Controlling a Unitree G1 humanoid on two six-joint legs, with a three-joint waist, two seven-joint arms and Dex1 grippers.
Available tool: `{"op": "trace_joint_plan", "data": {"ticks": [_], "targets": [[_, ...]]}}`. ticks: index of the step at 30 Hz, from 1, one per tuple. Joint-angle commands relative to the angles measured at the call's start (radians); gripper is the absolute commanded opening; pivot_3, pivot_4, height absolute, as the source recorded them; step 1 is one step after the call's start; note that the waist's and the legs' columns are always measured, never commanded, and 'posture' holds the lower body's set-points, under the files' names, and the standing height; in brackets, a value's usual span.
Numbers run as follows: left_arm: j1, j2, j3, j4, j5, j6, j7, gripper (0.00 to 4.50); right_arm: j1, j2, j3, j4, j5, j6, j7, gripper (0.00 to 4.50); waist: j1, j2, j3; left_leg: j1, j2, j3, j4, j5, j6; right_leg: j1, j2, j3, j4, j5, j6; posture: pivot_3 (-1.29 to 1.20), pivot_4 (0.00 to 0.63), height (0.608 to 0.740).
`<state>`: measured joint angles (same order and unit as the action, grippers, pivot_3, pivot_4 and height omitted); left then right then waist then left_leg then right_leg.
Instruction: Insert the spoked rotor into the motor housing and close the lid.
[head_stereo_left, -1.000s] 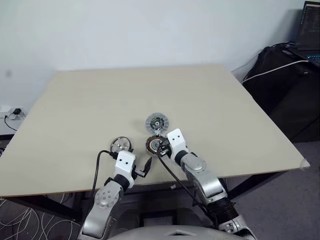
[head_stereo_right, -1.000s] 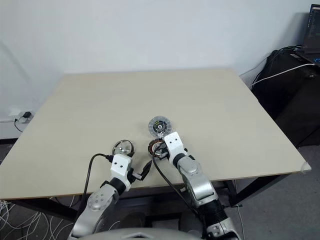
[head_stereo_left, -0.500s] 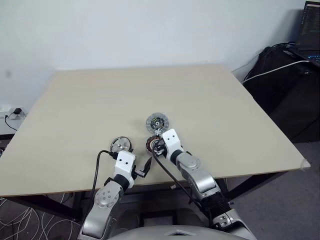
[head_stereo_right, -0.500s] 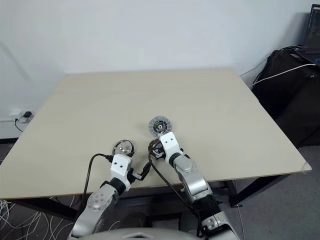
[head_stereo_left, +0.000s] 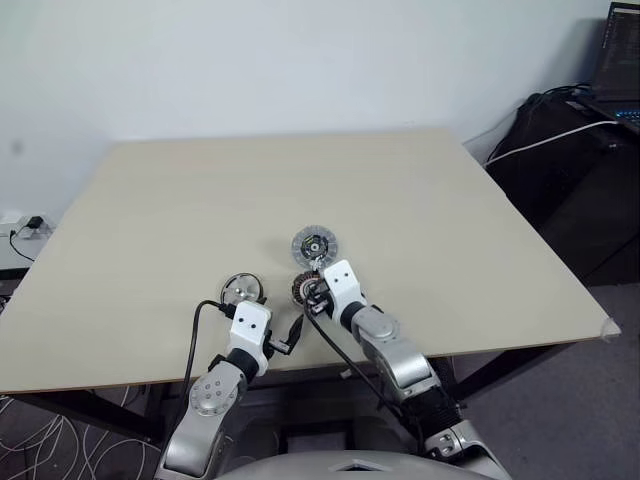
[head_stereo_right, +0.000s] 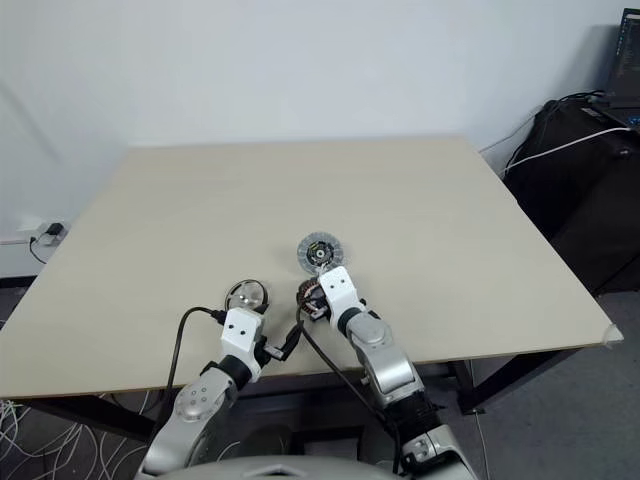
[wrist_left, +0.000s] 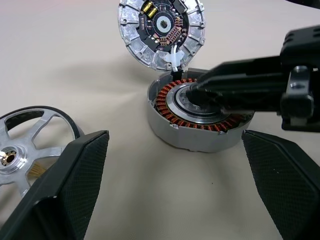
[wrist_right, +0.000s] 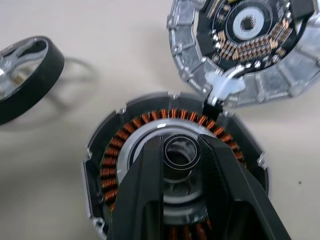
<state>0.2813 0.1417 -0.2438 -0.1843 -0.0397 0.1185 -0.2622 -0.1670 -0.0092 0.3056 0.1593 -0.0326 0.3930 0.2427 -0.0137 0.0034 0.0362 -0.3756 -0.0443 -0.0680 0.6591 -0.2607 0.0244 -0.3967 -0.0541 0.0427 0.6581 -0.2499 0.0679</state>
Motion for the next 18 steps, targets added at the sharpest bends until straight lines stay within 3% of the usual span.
{"op": "trace_joint_plan", "data": {"ticks": [1,5,6,11,17,18], "targets": [[-0.013,0.001,0.003,-0.038,0.007,-0.019,0.000,4.50,-0.006,0.010,0.003,-0.033,0.001,-0.010,0.007,0.70,0.000,0.000,0.000,0.000,0.000,0.000,0.000,0.000,0.000,0.000,0.000,0.000,0.000,0.000,0.000,0.00,0.000,0.740],[-0.014,0.001,0.002,-0.037,0.006,-0.017,-0.001,4.50,-0.001,0.008,0.001,-0.044,0.007,-0.003,0.014,0.70,0.000,0.000,0.000,0.000,0.000,0.000,0.000,0.000,0.000,0.000,0.000,0.000,0.000,0.000,0.000,0.00,0.000,0.740],[-0.015,0.002,0.002,-0.037,0.006,-0.017,-0.002,4.50,0.000,0.010,-0.001,-0.045,0.005,-0.008,0.008,1.45,0.000,0.000,0.000,0.000,0.000,0.000,0.000,0.000,0.000,0.000,0.000,0.000,0.000,0.000,0.000,0.00,0.000,0.740],[-0.017,0.002,0.001,-0.035,0.006,-0.018,-0.003,4.50,-0.003,0.014,-0.013,-0.054,0.002,-0.022,-0.011,2.92,0.000,0.000,0.000,0.000,0.000,0.000,0.000,0.000,0.000,0.000,0.000,0.000,0.000,0.000,0.000,0.00,0.000,0.740],[-0.018,0.000,0.001,-0.032,0.006,-0.018,-0.002,4.50,-0.009,0.027,-0.040,-0.139,0.030,-0.025,-0.016,2.92,0.000,0.000,0.000,0.000,0.000,0.000,0.000,0.000,0.000,0.000,0.000,0.000,0.000,0.000,0.000,0.00,0.000,0.740],[-0.018,0.000,0.002,-0.032,0.005,-0.019,-0.002,4.50,-0.011,0.030,-0.046,-0.157,0.035,-0.022,-0.016,2.75,0.000,0.000,0.000,0.000,0.000,0.000,0.000,0.000,0.000,0.000,0.000,0.000,0.000,0.000,0.000,0.00,0.000,0.740]]}}
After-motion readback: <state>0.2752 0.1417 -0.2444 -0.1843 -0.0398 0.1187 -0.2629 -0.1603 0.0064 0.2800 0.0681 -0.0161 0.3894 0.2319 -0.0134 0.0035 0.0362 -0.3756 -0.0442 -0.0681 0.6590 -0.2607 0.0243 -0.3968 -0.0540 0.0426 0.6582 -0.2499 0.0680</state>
